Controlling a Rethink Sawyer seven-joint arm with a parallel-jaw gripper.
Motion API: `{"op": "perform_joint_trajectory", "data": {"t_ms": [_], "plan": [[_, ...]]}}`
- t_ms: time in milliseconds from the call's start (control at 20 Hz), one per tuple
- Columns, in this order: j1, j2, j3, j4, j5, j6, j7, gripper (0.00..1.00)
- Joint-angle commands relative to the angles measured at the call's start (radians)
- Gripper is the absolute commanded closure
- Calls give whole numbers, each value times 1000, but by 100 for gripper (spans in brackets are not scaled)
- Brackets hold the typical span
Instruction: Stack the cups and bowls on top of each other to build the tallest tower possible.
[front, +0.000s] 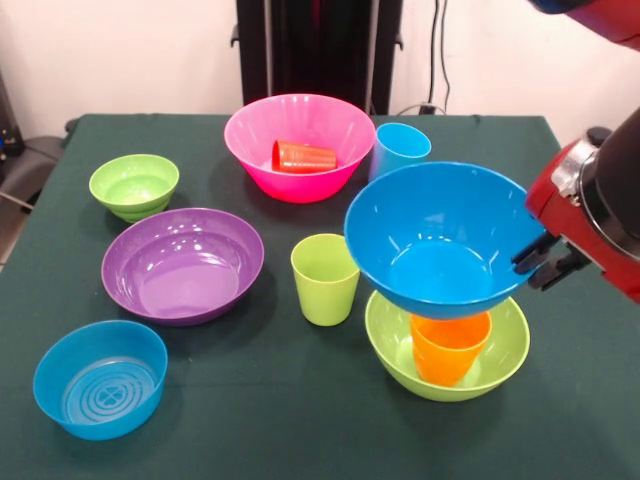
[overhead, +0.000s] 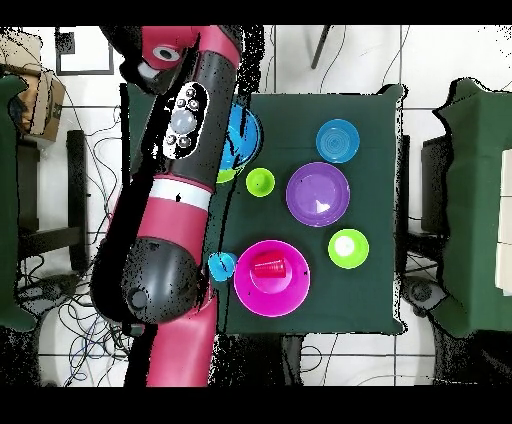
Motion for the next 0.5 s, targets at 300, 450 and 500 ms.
{"op": "perform_joint_trajectory", "data": {"t_ms": [300, 450, 500], "plan": [[57, 15, 189, 10, -185, -30, -193, 100], [71, 12, 237, 24, -227, -37, -193, 100], [76, 12, 250, 27, -238, -39, -193, 100]]}}
